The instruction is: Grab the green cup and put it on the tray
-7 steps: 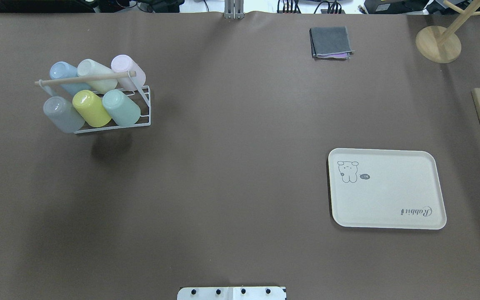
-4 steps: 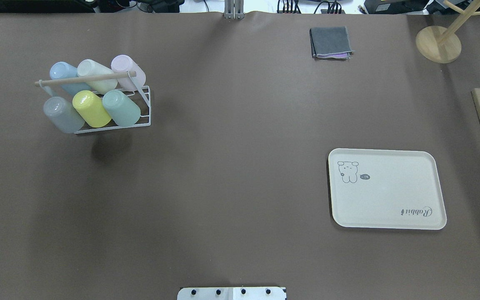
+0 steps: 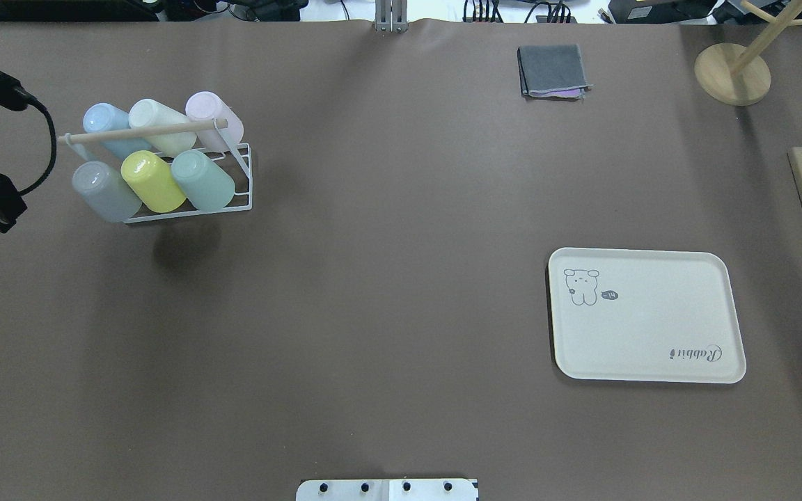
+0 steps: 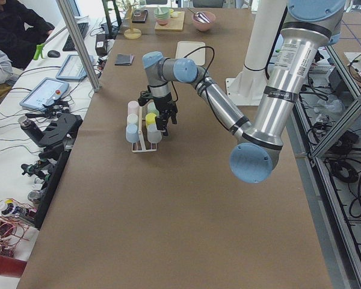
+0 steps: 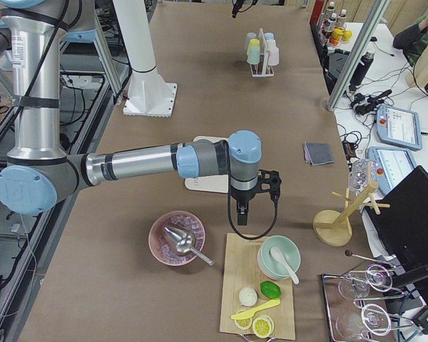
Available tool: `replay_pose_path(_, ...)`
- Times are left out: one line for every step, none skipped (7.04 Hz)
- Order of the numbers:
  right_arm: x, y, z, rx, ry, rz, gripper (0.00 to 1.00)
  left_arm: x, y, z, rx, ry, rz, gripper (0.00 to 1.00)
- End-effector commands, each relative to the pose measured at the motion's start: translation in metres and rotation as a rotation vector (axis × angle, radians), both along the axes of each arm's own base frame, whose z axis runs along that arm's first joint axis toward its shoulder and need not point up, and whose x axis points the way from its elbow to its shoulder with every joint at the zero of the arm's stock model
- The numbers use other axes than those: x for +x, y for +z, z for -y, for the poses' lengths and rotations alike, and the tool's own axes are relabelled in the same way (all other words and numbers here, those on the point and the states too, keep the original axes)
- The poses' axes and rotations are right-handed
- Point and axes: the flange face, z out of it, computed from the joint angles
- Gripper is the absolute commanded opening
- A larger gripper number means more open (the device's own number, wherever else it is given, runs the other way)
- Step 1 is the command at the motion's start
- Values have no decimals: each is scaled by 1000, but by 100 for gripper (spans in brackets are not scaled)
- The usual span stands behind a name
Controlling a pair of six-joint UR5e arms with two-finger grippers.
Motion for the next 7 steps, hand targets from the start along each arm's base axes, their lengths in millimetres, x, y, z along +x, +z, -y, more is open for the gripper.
replay_pose_path(-3,-7,1,-35,-2,32,100,57,-33,-15,183,237,161,99)
replay_pose_path(-4,-7,2,-61,21,47,100,82,-39,-25,253,324,208,99)
replay_pose_path(-14,-10,4,-107,61,52,100,135,-41,-45,321,437,280,99)
replay_pose_path(-19,-23,13,-168,147,67,100,171,-43,-60,348,507,317,99)
replay_pose_path(-32,-34,18,-178,160,74,100,191,-48,-68,379,549,360,99)
replay_pose_path(-39,-42,18,-143,142,90,100,210,-54,-82,449,706,445,99)
replay_pose_path(-56,-47,18,-135,97,140,100,219,-53,-75,493,819,506,99)
